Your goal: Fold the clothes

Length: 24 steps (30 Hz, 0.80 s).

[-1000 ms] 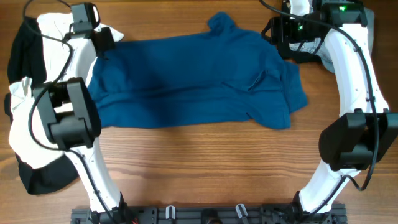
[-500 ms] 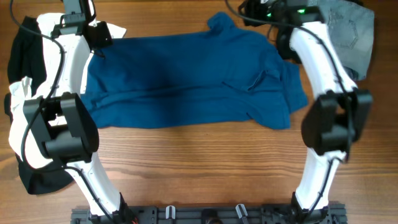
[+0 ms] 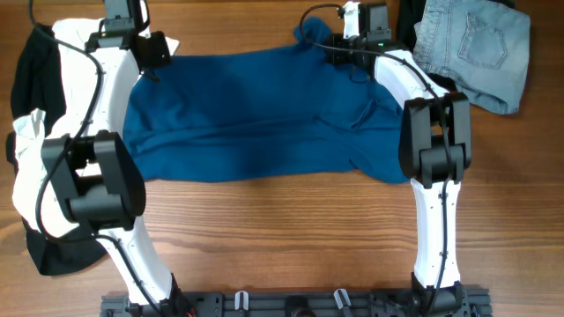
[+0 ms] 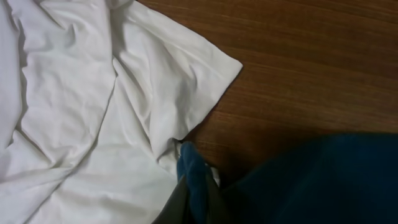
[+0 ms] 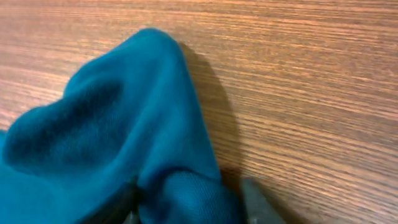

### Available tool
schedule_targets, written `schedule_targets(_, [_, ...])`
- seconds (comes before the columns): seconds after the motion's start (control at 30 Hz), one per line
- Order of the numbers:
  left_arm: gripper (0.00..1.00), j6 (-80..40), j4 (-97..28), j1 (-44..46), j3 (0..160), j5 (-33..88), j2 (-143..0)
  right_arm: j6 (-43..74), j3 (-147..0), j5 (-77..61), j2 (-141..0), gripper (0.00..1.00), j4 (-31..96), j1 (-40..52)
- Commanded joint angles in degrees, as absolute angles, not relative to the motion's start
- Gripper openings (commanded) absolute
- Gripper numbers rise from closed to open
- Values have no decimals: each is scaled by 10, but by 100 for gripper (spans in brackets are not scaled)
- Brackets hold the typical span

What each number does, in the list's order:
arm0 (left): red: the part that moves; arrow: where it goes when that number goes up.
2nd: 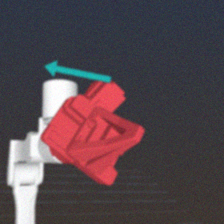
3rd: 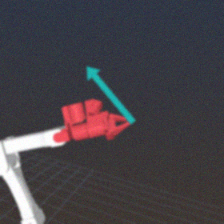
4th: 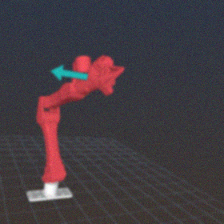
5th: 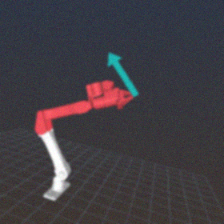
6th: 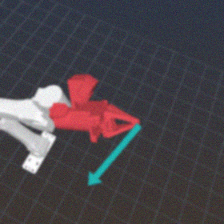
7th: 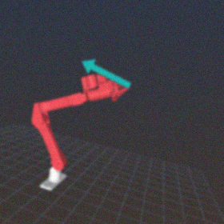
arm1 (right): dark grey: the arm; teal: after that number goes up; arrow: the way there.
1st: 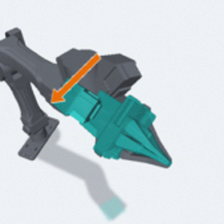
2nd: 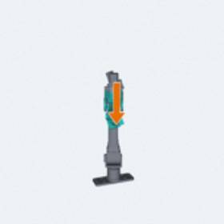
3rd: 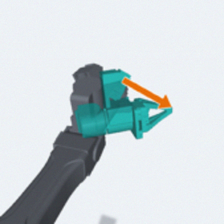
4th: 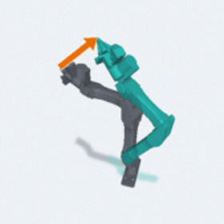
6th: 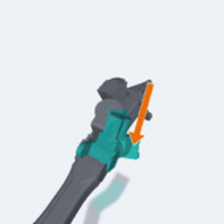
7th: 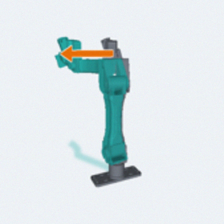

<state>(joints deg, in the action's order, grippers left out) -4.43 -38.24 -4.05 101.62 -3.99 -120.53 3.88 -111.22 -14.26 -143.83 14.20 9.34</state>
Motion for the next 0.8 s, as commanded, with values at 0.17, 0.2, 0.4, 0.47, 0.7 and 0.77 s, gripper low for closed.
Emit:
schedule_targets(0.17, [4,-52,-382,-39,1019,-35,-1192,36,-1136,-78,-1381,4,227,97])
schedule_targets(0.2, [4,-52,-383,-39,1019,-35,-1192,28,-1136,-75,-1361,4,246,97])
schedule_targets(0.4, [4,-52,-383,-39,1019,-35,-1192,21,-1135,-77,-1310,4,389,116])
schedule_targets(0.47, [4,-52,-383,-39,1019,-35,-1192,15,-1124,-96,-1318,4,440,145])
schedule_targets(0.7, [4,-52,-382,-39,1019,-35,-1192,-17,-1086,-64,-1315,66,511,237])
schedule_targets(0.77, [4,-51,-382,-39,1019,-35,-1192,-14,-1124,-61,-1309,70,505,216])
